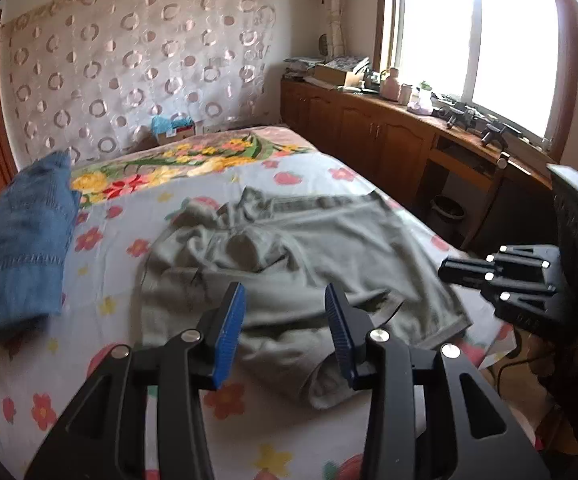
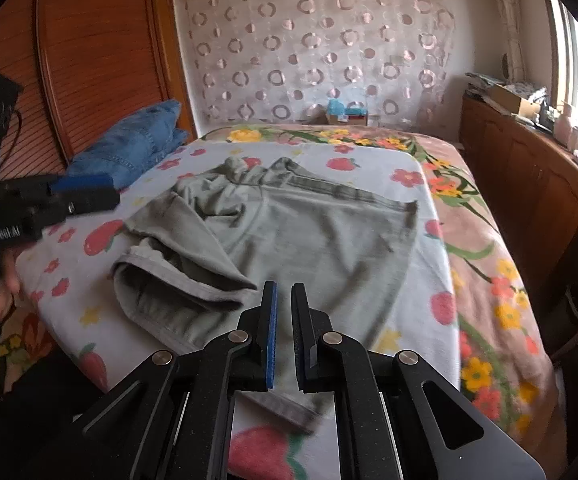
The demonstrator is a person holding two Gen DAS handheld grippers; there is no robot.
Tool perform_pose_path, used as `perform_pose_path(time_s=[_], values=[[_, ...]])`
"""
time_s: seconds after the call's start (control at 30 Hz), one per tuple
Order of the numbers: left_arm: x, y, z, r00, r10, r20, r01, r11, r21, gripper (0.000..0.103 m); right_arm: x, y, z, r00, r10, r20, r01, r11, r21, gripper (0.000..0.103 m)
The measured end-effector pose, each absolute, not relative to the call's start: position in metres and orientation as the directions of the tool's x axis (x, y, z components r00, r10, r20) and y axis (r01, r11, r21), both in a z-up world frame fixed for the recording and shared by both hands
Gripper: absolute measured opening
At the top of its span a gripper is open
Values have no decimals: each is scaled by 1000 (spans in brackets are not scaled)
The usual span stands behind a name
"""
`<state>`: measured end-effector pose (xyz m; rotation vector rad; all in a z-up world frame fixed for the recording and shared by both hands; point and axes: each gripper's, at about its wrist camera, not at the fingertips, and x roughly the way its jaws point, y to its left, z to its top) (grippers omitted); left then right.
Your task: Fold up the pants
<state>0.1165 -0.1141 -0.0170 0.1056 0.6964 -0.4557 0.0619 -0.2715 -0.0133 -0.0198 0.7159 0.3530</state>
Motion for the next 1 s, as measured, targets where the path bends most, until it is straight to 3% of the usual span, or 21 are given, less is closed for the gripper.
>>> perform_pose_path(time_s=[0.17,0.23,0.27,0.3,0.53,0.83,1.0], values=[[116,-98,-38,651,-368,-664,419,903,-89,40,67,-251,-16,690,313,-653,-347,935,81,8],[117,-96,-47,641,-364,-676,411,906,-97,40,71,-246,-20,684,308,-662,-345,935,79,28],[118,-96,-50,636,-363,-681,409,907,-102,40,73,-244,-23,678,309,-667,-344,935,83,43],[119,-96,-54,628,-365,-687,408,907,-108,40,75,-243,-25,674,310,-670,-344,935,87,44],[124,-104,-79,580,-346,-738,405,908,-108,40,89,-244,-38,640,323,-697,-325,936,136,44],[120,-100,-91,556,-347,-756,394,910,-127,40,94,-237,-50,597,327,-733,-337,931,141,29],[119,-100,-91,562,-350,-750,396,909,-127,40,94,-230,-51,591,338,-733,-357,924,138,9]])
